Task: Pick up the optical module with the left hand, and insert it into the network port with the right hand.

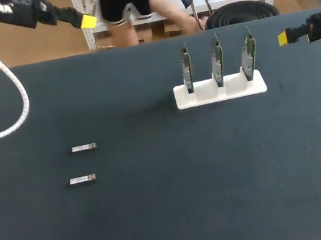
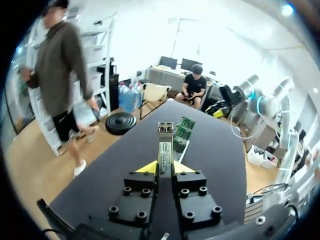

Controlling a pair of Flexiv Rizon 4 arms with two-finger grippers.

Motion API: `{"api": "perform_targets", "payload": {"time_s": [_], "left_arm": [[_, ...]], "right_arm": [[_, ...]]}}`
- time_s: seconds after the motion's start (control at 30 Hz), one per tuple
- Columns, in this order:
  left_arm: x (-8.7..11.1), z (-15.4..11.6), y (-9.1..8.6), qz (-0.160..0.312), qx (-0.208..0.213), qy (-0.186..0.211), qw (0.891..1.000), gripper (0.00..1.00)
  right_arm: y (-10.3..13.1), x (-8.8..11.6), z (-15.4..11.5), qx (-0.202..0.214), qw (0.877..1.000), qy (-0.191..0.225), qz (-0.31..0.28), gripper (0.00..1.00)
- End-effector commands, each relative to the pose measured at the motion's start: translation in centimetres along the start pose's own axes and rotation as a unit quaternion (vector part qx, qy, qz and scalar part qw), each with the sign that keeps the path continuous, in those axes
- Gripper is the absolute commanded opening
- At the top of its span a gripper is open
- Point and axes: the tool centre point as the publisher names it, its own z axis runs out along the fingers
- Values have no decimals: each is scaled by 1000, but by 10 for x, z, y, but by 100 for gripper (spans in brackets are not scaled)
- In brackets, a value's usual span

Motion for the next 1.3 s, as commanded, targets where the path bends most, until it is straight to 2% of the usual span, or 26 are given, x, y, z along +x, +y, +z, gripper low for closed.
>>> {"api": "perform_targets", "payload": {"time_s": [0.03,0.2,0.67,1.0,1.2,1.3], "left_arm": [[-4,17,-2,28,32,-132,990,0],[-15,37,-16,52,60,-138,987,0],[-41,91,-36,66,131,-159,976,0],[-49,123,-52,127,174,-164,963,0],[-53,133,-62,133,197,-178,955,0],[-51,144,-65,139,191,-181,955,0]], "right_arm": [[0,0,0,0,1000,0,0,100],[0,0,0,0,1000,0,0,100],[0,0,0,0,1000,0,0,100],[0,0,0,0,1000,0,0,100],[0,0,0,0,1000,0,0,100],[0,0,0,0,1000,0,0,100]]}}
